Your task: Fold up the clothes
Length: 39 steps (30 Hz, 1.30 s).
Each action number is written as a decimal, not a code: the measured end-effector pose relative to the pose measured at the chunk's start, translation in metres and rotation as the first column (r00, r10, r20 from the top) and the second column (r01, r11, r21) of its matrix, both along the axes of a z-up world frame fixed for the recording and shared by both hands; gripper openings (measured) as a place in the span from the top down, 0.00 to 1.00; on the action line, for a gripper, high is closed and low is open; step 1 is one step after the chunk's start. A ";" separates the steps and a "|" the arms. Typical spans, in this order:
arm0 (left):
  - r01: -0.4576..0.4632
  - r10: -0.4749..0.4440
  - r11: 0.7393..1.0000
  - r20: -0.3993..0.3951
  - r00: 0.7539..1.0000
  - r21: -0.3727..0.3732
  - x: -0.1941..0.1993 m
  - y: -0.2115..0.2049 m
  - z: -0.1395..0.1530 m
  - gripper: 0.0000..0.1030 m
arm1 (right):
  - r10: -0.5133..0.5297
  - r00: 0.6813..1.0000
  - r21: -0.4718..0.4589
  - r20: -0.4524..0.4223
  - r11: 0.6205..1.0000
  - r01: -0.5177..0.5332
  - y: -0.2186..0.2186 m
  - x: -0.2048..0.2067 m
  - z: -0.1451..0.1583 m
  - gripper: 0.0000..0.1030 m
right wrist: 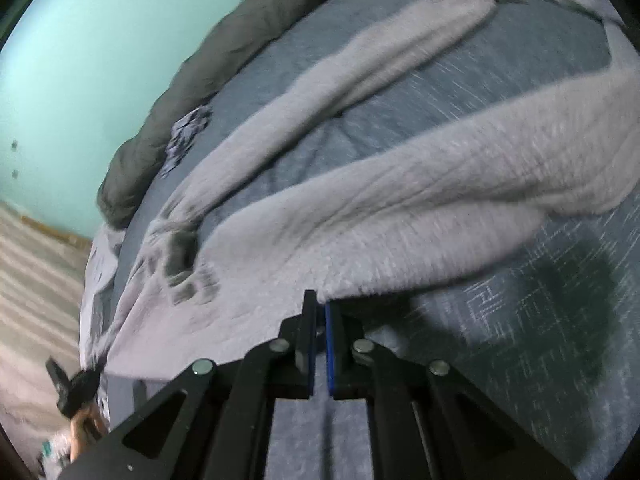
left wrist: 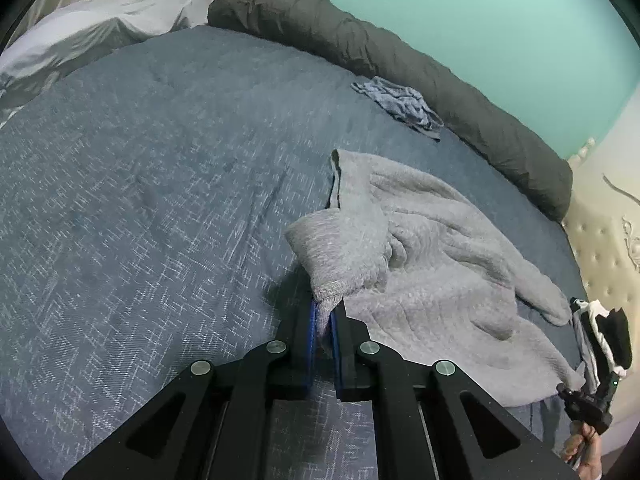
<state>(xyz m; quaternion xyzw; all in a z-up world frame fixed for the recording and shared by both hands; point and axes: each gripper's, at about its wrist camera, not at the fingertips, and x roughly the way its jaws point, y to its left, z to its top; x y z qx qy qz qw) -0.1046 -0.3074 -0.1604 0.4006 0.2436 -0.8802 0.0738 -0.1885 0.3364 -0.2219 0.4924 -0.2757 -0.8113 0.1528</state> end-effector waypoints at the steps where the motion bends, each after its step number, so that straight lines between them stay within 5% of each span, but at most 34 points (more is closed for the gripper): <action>1: 0.001 -0.001 1.000 -0.005 1.000 -0.001 0.002 0.000 0.003 0.94 | 0.020 1.000 0.007 -0.004 1.000 -0.020 -0.005 0.004 0.006 0.97; 9: 0.000 0.000 1.000 0.001 1.000 -0.015 0.019 -0.012 0.015 0.94 | 0.145 0.983 0.073 0.114 0.985 -0.154 -0.034 0.041 -0.006 0.97; 15: 0.009 -0.008 1.000 0.042 0.999 -0.026 0.022 -0.010 0.001 0.94 | 0.153 0.980 -0.016 0.128 0.988 -0.152 -0.029 0.032 -0.027 0.93; 17: 0.009 -0.008 1.000 0.056 0.998 -0.012 0.022 -0.012 -0.007 0.94 | 0.163 0.976 -0.005 0.142 0.986 -0.164 -0.022 0.031 -0.022 0.90; 19: 0.000 -0.001 1.000 0.064 0.998 0.011 0.021 -0.015 -0.014 0.93 | 0.175 0.978 0.017 0.113 0.984 -0.178 -0.009 0.034 -0.007 0.69; 20: -0.001 -0.001 1.000 0.071 0.998 0.020 0.021 -0.016 -0.017 0.93 | 0.175 0.981 0.031 0.087 0.983 -0.179 -0.001 0.036 0.001 0.67; 26: -0.003 0.001 1.000 0.078 0.997 0.021 0.027 -0.017 -0.017 0.89 | 0.035 0.999 0.131 -0.039 0.991 -0.030 0.088 0.030 0.040 0.66; 31: -0.041 0.040 0.999 0.074 0.996 0.019 0.040 -0.023 -0.008 0.88 | -0.137 0.989 0.231 -0.051 0.962 0.145 0.166 0.016 0.033 0.66; 39: -0.019 0.020 1.000 0.076 0.997 -0.011 0.040 -0.009 -0.001 0.86 | -0.231 0.973 0.339 -0.018 0.914 0.223 0.218 0.000 0.001 0.66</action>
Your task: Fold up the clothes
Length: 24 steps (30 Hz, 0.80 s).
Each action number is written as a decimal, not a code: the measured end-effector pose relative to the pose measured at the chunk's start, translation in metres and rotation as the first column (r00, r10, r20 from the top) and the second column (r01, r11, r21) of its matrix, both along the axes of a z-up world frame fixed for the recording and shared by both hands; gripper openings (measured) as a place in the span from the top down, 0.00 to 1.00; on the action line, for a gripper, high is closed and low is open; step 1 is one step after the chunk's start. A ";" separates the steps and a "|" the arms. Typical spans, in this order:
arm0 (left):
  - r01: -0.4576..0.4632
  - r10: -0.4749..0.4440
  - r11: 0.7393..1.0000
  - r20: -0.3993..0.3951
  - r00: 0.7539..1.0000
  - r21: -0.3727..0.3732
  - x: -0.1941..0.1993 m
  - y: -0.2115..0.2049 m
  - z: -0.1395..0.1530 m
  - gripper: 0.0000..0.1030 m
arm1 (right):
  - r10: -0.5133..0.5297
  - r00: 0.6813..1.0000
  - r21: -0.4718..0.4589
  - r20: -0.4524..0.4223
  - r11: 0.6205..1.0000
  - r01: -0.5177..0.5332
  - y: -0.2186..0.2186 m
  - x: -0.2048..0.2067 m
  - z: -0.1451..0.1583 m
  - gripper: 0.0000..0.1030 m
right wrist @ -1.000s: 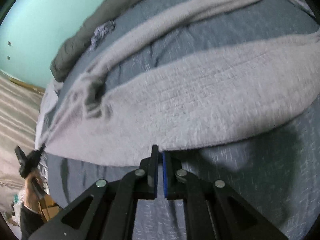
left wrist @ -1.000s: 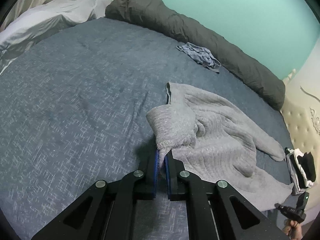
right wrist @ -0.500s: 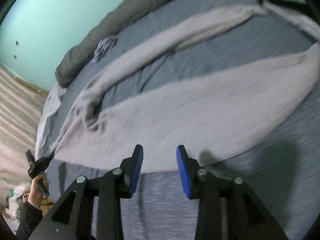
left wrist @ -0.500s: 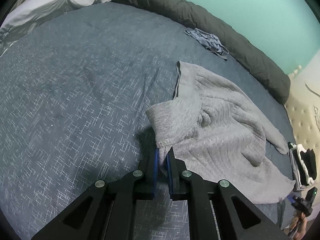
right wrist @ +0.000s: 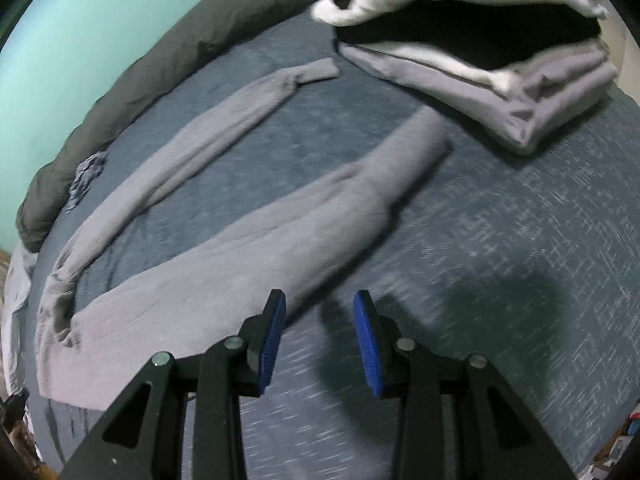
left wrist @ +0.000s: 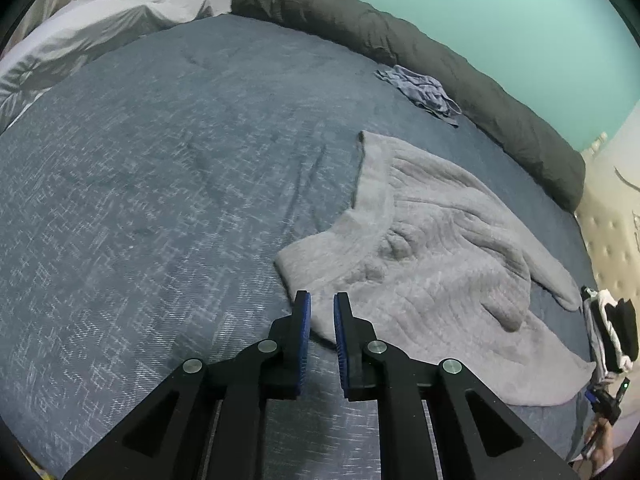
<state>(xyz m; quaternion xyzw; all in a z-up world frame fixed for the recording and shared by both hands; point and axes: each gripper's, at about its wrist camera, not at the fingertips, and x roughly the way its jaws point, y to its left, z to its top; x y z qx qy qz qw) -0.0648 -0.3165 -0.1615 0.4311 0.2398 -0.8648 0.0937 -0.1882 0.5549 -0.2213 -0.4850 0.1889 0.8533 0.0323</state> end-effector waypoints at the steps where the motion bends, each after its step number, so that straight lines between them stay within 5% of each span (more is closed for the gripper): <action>1: 0.006 -0.006 1.000 -0.002 1.000 -0.003 -0.002 0.004 0.002 0.83 | -0.009 1.000 0.012 0.010 1.000 0.009 0.001 -0.002 -0.004 0.66; 12: 0.103 -0.104 0.994 -0.033 0.994 -0.025 -0.032 0.053 0.024 0.80 | 0.030 1.000 0.075 0.005 0.997 -0.030 -0.003 -0.039 -0.013 0.66; 24: 0.151 -0.152 0.988 -0.030 0.988 -0.039 -0.041 0.074 0.028 0.80 | -0.074 0.997 -0.142 -0.016 0.987 0.071 0.000 -0.056 -0.023 0.63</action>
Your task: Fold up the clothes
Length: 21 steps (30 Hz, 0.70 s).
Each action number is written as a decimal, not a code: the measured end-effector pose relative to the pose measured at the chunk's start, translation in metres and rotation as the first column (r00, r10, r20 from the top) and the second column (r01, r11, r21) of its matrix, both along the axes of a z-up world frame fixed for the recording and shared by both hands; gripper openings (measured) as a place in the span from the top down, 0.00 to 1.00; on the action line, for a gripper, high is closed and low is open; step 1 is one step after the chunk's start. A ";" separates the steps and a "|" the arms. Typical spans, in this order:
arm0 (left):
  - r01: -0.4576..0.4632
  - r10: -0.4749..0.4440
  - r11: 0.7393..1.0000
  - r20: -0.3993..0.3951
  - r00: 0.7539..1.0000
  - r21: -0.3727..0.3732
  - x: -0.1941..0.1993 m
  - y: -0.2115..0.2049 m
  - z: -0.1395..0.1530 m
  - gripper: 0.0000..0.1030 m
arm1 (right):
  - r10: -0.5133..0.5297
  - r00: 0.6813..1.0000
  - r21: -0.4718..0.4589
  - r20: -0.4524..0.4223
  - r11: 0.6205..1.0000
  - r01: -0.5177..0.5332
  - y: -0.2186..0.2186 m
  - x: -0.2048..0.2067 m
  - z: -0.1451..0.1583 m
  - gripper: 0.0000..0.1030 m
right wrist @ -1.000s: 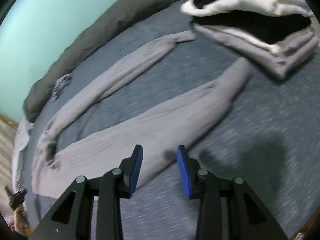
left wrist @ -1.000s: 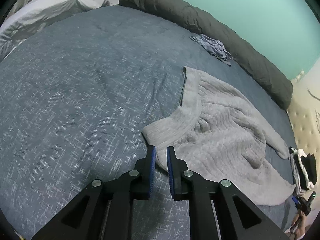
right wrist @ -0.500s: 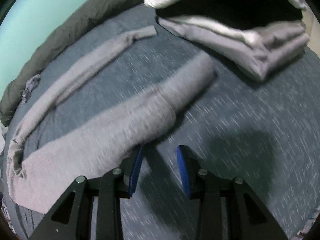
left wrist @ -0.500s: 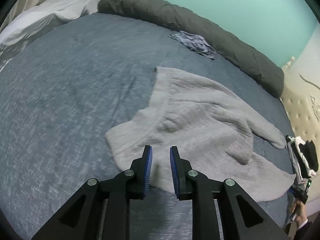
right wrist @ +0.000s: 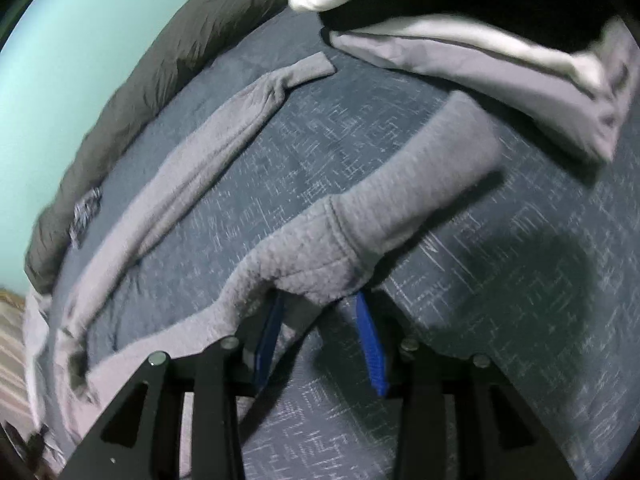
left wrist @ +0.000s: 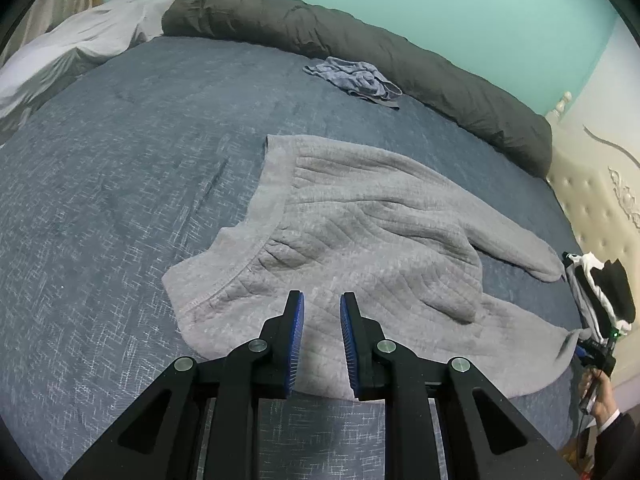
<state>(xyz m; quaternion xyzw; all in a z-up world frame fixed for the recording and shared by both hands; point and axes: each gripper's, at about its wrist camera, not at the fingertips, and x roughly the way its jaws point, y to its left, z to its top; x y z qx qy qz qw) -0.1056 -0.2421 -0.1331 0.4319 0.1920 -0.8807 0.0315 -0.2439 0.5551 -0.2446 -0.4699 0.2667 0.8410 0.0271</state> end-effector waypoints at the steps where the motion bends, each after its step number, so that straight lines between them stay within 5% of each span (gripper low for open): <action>1: 0.001 -0.001 1.000 0.000 1.000 -0.001 0.000 0.000 0.000 0.80 | -0.010 1.000 -0.014 -0.011 1.000 0.010 0.001 0.001 0.001 0.63; 14: 0.014 -0.014 1.000 0.005 1.000 0.006 -0.004 0.007 -0.003 0.80 | -0.021 0.994 -0.189 -0.111 0.982 -0.001 -0.006 -0.006 0.009 0.63; 21: 0.020 -0.020 1.000 -0.001 1.000 -0.003 -0.004 0.007 0.001 0.79 | -0.036 0.997 -0.150 -0.072 0.988 0.025 -0.008 -0.008 0.007 0.62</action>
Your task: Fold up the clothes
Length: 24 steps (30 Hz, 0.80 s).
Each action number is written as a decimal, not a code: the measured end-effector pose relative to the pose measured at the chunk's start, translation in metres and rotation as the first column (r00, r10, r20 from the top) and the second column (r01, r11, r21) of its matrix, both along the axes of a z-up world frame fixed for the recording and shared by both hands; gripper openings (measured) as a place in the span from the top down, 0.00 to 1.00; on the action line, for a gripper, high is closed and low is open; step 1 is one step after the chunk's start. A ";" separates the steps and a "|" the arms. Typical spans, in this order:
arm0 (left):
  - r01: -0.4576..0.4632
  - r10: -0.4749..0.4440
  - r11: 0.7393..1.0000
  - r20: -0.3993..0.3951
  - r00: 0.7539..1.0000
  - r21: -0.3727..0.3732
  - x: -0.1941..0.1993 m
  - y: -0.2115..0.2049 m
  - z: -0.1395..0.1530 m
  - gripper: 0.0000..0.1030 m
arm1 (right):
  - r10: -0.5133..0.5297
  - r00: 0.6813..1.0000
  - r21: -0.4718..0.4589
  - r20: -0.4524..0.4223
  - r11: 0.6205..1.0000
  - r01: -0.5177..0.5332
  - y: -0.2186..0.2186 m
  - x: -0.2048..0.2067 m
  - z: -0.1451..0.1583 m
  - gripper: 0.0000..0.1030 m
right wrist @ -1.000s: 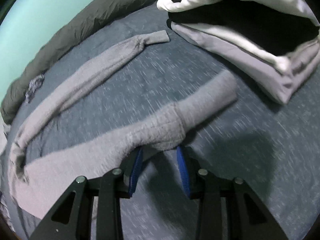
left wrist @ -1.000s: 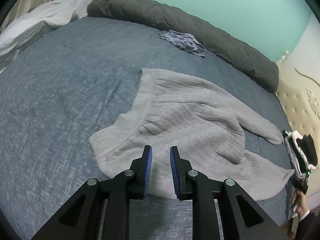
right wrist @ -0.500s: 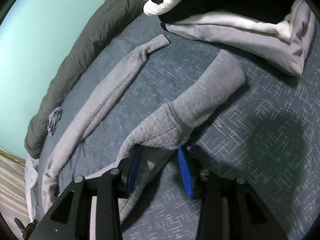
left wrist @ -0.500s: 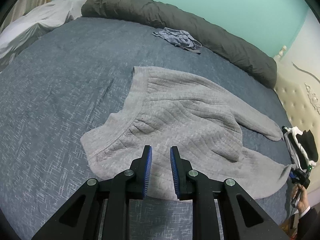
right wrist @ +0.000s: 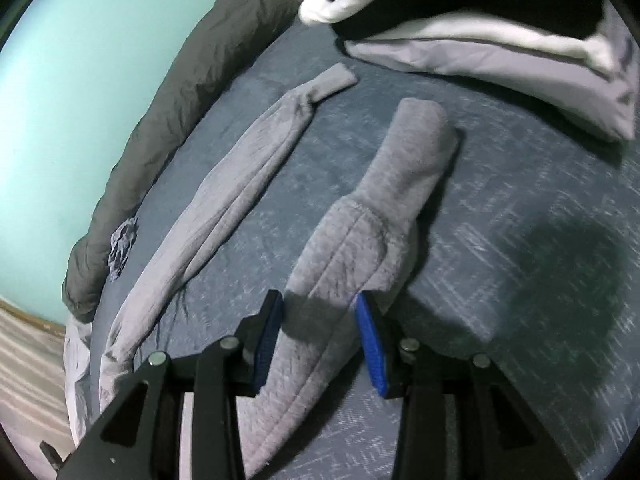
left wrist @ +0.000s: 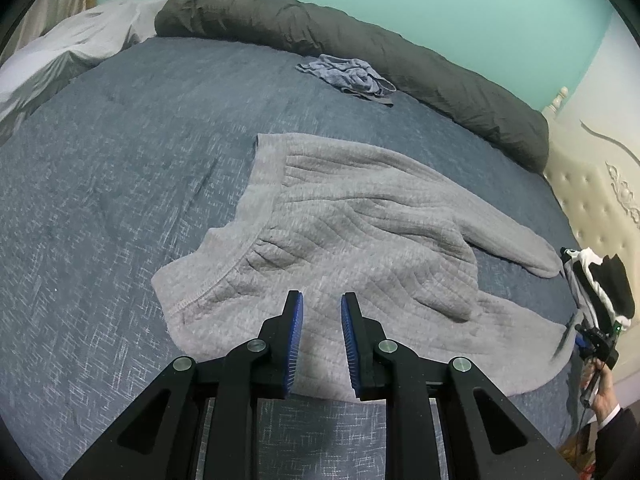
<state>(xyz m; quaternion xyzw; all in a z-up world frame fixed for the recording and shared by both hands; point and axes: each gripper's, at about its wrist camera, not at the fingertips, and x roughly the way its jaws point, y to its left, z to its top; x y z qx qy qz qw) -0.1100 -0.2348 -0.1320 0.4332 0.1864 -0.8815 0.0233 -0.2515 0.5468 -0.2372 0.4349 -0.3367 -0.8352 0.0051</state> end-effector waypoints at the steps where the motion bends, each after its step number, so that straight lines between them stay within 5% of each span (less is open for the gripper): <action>1: 0.002 -0.002 1.000 -0.002 1.000 -0.001 0.000 0.000 0.001 0.78 | -0.010 1.000 -0.007 0.005 1.000 0.010 0.002 0.002 -0.001 0.62; 20: 0.021 -0.021 1.000 -0.008 1.000 0.006 -0.002 0.010 0.000 0.76 | 0.012 1.000 -0.123 0.014 0.992 -0.010 -0.010 0.021 -0.012 0.63; 24: 0.022 -0.022 1.000 -0.011 1.000 0.006 -0.002 0.009 0.001 0.76 | 0.033 0.999 -0.116 -0.033 0.993 -0.037 -0.013 0.025 0.000 0.81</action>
